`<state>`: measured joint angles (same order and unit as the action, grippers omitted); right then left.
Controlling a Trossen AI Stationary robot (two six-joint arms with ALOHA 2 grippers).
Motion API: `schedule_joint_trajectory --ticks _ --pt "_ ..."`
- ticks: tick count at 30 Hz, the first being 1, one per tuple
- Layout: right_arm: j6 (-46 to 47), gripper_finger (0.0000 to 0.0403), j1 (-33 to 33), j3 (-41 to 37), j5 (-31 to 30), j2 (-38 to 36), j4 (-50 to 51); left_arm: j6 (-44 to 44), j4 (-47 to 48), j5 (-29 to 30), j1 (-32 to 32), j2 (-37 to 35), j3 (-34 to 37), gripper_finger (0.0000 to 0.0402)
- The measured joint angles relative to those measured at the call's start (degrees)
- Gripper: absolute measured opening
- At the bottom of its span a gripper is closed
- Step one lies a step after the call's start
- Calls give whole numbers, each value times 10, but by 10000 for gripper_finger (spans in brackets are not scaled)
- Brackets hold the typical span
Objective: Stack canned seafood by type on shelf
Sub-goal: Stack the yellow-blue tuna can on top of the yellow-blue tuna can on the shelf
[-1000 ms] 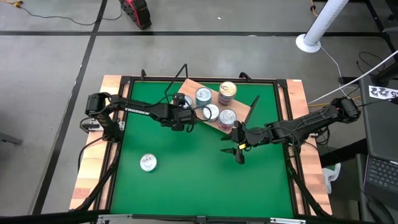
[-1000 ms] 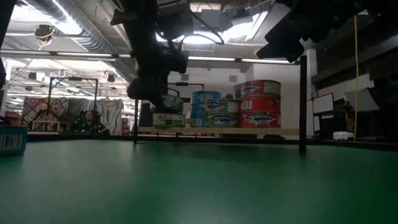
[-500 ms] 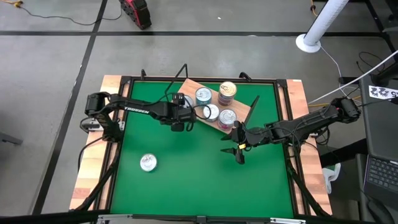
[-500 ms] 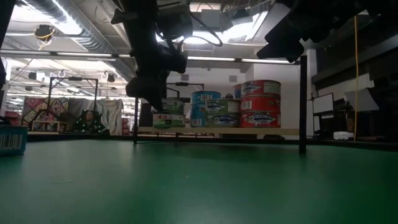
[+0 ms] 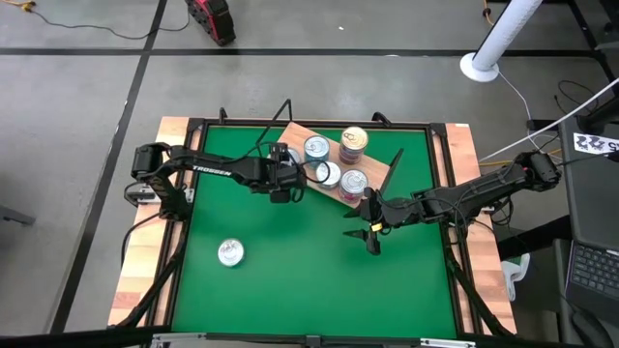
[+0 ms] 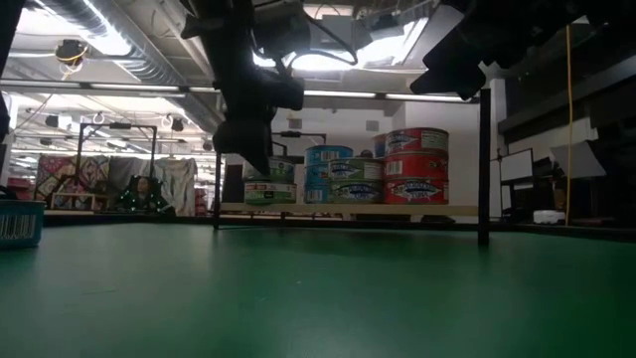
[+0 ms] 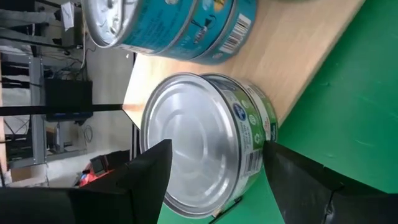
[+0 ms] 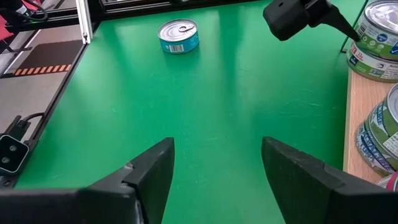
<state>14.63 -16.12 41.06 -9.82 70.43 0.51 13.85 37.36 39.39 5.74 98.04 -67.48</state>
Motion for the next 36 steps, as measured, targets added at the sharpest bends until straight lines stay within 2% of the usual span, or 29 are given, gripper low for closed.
schedule_joint_trajectory --ticks 12,16,19,22,25,31,36 --pt "0 241 0 0 0 0 0 -1 -9 33 -3 -1 -4 249" --pt "0 241 0 0 0 0 0 -23 53 35 -26 -1 -40 249" --pt "0 241 0 0 0 0 0 -84 144 23 -56 -1 -83 249" --pt "0 241 0 0 0 0 0 -176 229 -30 -90 -2 -125 249" --pt "0 241 0 0 0 0 0 -286 288 -111 -128 -2 -155 249" --pt "0 241 0 0 1 0 1 -481 315 -270 -210 -2 -163 249" --pt "0 241 0 0 1 0 1 -628 315 -303 -278 -2 -163 249"
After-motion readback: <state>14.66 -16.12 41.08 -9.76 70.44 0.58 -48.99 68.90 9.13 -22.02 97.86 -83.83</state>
